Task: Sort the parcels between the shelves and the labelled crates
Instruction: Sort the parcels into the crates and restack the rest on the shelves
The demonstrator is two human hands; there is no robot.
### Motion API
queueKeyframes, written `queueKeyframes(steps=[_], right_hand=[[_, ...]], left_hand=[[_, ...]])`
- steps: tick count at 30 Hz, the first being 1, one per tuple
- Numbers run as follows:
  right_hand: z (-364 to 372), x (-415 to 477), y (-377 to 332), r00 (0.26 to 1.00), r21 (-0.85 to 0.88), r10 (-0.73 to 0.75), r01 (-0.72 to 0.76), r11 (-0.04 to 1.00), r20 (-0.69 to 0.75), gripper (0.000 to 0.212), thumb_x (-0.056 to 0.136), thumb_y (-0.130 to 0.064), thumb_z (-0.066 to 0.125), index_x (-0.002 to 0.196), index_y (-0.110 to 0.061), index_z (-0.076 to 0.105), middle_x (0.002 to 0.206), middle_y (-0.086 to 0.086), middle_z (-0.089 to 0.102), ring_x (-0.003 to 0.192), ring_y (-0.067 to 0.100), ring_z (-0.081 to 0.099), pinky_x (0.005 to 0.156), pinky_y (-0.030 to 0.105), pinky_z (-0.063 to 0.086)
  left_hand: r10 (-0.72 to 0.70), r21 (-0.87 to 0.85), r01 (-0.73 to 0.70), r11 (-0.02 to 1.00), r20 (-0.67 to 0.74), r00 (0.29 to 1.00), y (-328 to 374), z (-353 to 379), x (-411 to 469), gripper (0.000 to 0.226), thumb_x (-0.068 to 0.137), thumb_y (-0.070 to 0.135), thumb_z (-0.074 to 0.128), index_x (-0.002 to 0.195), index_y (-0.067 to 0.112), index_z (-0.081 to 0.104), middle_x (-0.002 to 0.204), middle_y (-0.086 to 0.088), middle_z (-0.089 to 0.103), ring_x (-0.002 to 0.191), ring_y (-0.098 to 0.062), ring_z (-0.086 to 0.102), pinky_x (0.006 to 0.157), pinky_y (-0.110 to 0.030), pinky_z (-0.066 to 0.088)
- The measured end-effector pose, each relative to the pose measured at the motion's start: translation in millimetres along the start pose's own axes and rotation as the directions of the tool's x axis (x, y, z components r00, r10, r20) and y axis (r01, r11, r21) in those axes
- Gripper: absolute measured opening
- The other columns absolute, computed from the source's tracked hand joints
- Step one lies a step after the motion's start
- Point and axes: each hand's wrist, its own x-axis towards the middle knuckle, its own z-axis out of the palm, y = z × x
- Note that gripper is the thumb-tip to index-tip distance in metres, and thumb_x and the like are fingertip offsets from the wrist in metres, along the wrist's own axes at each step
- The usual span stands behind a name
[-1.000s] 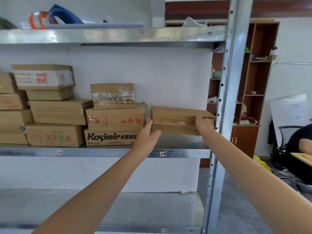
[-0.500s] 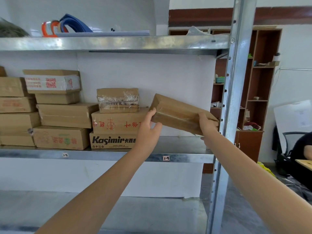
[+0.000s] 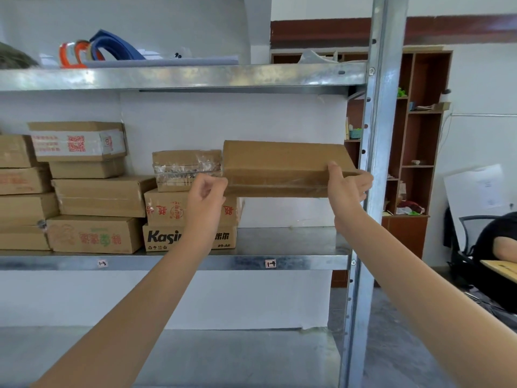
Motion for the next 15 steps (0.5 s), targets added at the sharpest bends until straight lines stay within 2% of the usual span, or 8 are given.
queueKeyframes(steps=[2, 4, 7, 9, 10, 13, 15], right_hand=[[-6, -2, 2, 1.000, 0.012, -0.021, 0.021, 1.000, -0.014, 0.038, 0.096, -0.043, 0.055, 0.117, -0.021, 0.034, 0.127, 0.000, 0.035, 0.125, 0.025, 0.037, 0.094, 0.037, 0.037], [-13, -3, 5, 1.000, -0.001, -0.026, 0.026, 1.000, -0.003, 0.037, 0.095, -0.048, 0.054, 0.111, -0.022, 0.034, 0.121, -0.002, 0.034, 0.125, 0.024, 0.037, 0.094, 0.039, 0.038], [-26, -8, 12, 0.998, -0.047, -0.038, 0.040, 0.998, 0.057, 0.050, 0.094, -0.058, 0.048, 0.128, -0.022, 0.040, 0.124, -0.002, 0.032, 0.127, 0.024, 0.035, 0.099, 0.043, 0.038], [-35, -16, 17, 0.991, -0.070, -0.013, 0.023, 0.997, 0.130, 0.060, 0.092, -0.064, 0.045, 0.139, -0.027, 0.041, 0.133, -0.002, 0.035, 0.128, 0.024, 0.036, 0.107, 0.049, 0.038], [-40, -21, 20, 0.986, -0.055, 0.012, -0.003, 0.998, 0.164, 0.058, 0.091, -0.065, 0.046, 0.137, -0.030, 0.045, 0.136, -0.001, 0.037, 0.126, 0.023, 0.040, 0.107, 0.049, 0.038], [-58, -33, 31, 0.968, 0.029, 0.091, -0.101, 0.994, 0.235, 0.025, 0.090, -0.062, 0.055, 0.097, -0.038, 0.055, 0.128, -0.001, 0.047, 0.109, 0.017, 0.051, 0.100, 0.042, 0.041], [-69, -45, 39, 0.964, 0.068, 0.111, -0.131, 0.989, 0.243, 0.023, 0.088, -0.060, 0.061, 0.087, -0.039, 0.050, 0.115, -0.007, 0.053, 0.098, 0.010, 0.053, 0.096, 0.040, 0.043]], left_hand=[[-0.056, -0.066, 0.054, 0.996, -0.040, 0.998, -2, -7, -7, 0.020, 0.097, 0.028, 0.060, 0.087, 0.012, 0.053, 0.105, -0.010, 0.064, 0.112, -0.032, 0.064, 0.100, -0.038, 0.053], [-0.093, -0.113, 0.086, 0.990, -0.052, 0.994, -2, -11, -15, 0.024, 0.096, 0.036, 0.062, 0.094, 0.013, 0.055, 0.104, -0.016, 0.064, 0.112, -0.034, 0.064, 0.098, -0.037, 0.054], [-0.106, -0.138, 0.096, 0.986, -0.071, 0.992, 4, -16, -27, 0.035, 0.089, 0.048, 0.068, 0.090, 0.015, 0.055, 0.099, -0.016, 0.065, 0.110, -0.031, 0.065, 0.096, -0.036, 0.055], [-0.109, -0.109, 0.102, 0.989, -0.062, 0.992, 9, -23, -34, 0.043, 0.083, 0.052, 0.072, 0.083, 0.015, 0.052, 0.107, -0.020, 0.067, 0.111, -0.028, 0.066, 0.099, -0.038, 0.053], [-0.114, -0.088, 0.110, 0.990, -0.045, 0.992, 12, -28, -38, 0.046, 0.078, 0.055, 0.074, 0.081, 0.015, 0.052, 0.112, -0.019, 0.068, 0.111, -0.026, 0.066, 0.101, -0.040, 0.051], [-0.138, -0.098, 0.141, 0.985, 0.039, 0.990, 19, -38, -49, 0.063, 0.058, 0.064, 0.079, 0.093, 0.014, 0.063, 0.114, -0.010, 0.072, 0.111, -0.019, 0.067, 0.102, -0.039, 0.050], [-0.151, -0.094, 0.156, 0.983, 0.058, 0.987, 19, -43, -60, 0.068, 0.058, 0.064, 0.079, 0.104, 0.016, 0.069, 0.112, -0.001, 0.074, 0.109, -0.014, 0.068, 0.101, -0.036, 0.051]])
